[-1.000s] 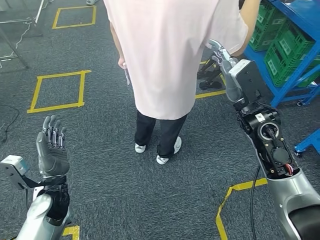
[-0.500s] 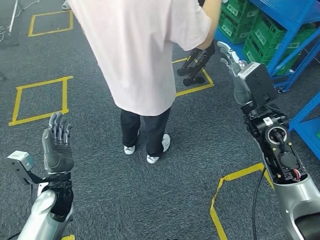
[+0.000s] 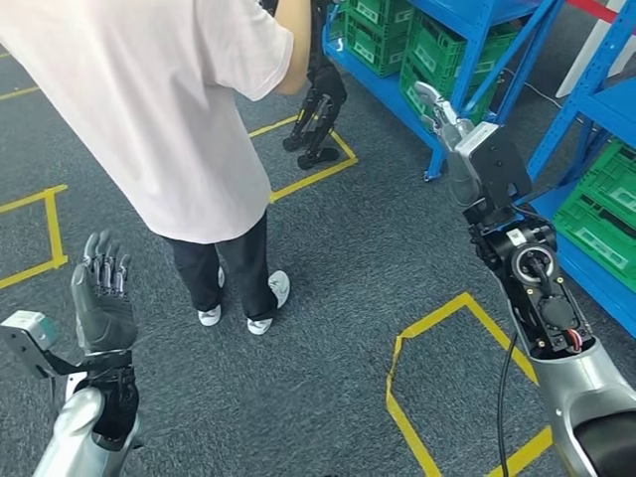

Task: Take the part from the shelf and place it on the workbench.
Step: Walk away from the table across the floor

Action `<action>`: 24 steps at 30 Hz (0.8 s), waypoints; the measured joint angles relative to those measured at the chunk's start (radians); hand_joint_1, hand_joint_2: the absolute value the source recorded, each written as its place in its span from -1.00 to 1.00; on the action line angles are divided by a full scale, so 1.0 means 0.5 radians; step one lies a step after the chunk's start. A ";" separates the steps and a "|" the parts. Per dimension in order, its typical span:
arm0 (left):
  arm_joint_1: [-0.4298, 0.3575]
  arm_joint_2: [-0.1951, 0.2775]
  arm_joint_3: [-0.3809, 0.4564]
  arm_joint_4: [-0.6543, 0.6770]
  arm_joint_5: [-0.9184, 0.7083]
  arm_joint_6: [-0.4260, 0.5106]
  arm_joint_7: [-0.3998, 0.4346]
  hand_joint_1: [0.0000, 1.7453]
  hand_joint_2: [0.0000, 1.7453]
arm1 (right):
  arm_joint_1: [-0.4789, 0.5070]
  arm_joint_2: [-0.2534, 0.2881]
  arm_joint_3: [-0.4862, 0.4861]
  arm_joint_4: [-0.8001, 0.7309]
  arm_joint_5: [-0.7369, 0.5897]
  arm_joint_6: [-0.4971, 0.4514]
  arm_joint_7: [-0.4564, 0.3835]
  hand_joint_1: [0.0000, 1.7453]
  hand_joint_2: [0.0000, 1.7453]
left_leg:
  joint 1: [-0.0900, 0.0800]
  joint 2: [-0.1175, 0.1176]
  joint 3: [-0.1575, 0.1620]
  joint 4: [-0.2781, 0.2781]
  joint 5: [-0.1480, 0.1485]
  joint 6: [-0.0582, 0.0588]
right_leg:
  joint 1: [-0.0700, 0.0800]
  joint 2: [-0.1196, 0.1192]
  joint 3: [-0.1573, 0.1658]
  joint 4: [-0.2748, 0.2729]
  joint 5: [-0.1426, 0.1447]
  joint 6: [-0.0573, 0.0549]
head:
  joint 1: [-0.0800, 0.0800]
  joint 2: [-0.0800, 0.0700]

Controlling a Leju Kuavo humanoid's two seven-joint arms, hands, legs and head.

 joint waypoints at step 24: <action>0.009 -0.023 -0.001 0.002 -0.001 -0.023 0.001 -1.00 -1.00 | 0.055 -0.012 -0.027 -0.077 -0.010 -0.010 0.057 -1.00 -1.00 | 0.043 0.114 -0.259 0.613 -0.297 -0.079 | -0.029 -0.147 0.033 0.012 -0.035 0.016 | 0.003 0.000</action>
